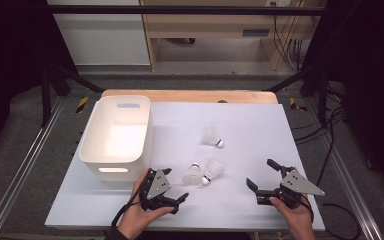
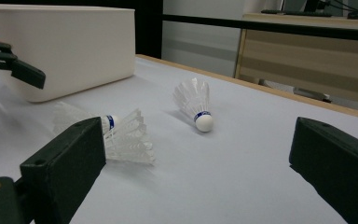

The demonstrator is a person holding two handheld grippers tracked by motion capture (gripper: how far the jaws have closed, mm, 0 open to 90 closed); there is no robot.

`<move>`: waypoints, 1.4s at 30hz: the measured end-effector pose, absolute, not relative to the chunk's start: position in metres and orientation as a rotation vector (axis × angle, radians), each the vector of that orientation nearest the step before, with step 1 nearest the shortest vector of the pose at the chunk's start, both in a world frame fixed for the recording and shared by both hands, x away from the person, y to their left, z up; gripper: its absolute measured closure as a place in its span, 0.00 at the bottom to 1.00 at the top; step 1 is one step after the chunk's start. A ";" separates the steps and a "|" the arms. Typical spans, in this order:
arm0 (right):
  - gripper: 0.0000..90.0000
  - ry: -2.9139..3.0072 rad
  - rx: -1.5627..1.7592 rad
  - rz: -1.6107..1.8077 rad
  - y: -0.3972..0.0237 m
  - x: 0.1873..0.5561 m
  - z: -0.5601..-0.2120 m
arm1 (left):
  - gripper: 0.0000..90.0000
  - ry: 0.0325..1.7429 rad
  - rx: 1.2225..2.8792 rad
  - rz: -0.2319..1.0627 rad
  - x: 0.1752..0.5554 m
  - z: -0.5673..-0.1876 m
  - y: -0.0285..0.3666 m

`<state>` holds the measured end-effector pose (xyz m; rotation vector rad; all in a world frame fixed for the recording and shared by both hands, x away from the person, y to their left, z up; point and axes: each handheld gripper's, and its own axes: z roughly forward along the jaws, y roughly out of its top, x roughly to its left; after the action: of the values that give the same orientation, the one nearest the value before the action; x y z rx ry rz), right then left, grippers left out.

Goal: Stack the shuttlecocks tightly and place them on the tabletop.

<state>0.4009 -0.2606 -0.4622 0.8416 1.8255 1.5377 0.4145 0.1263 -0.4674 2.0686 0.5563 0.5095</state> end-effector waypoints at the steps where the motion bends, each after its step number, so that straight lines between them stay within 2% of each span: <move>1: 0.04 1.825 0.838 1.541 -0.261 0.401 -0.462 | 0.08 0.554 2.081 0.510 0.416 -0.469 0.125; 13: 0.04 1.848 0.819 1.532 -0.258 0.403 -0.462 | 0.13 0.595 2.144 0.509 0.430 -0.478 0.113; 17: 0.04 1.843 0.833 1.535 -0.260 0.403 -0.462 | 0.20 0.615 2.147 0.539 0.429 -0.477 0.112; 19: 0.04 1.841 0.831 1.533 -0.260 0.403 -0.462 | 0.28 0.619 2.148 0.544 0.429 -0.477 0.112; 23: 0.04 1.830 0.853 1.542 -0.262 0.402 -0.462 | 0.34 0.620 2.140 0.544 0.424 -0.473 0.115; 30: 0.04 1.825 0.867 1.538 -0.264 0.402 -0.462 | 0.36 0.600 2.150 0.593 0.422 -0.469 0.119; 33: 0.04 1.835 0.862 1.532 -0.263 0.402 -0.462 | 0.37 0.608 2.140 0.573 0.428 -0.471 0.116; 35: 0.04 1.844 0.851 1.526 -0.262 0.403 -0.462 | 0.46 0.612 2.154 0.566 0.434 -0.471 0.110; 36: 0.04 1.844 0.851 1.526 -0.262 0.403 -0.462 | 0.46 0.611 2.157 0.559 0.437 -0.471 0.107; 38: 0.04 1.850 0.854 1.525 -0.261 0.402 -0.463 | 0.52 0.606 2.162 0.571 0.442 -0.472 0.100; 41: 0.04 1.858 0.848 1.524 -0.261 0.402 -0.463 | 0.71 0.611 2.168 0.594 0.445 -0.476 0.095; 42: 0.04 1.858 0.848 1.524 -0.261 0.402 -0.463 | 0.71 0.617 2.165 0.593 0.445 -0.476 0.094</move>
<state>0.4019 -0.2612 -0.4628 0.8476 1.8576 1.5238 0.4448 0.0939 -0.4763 2.1652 0.6174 0.5929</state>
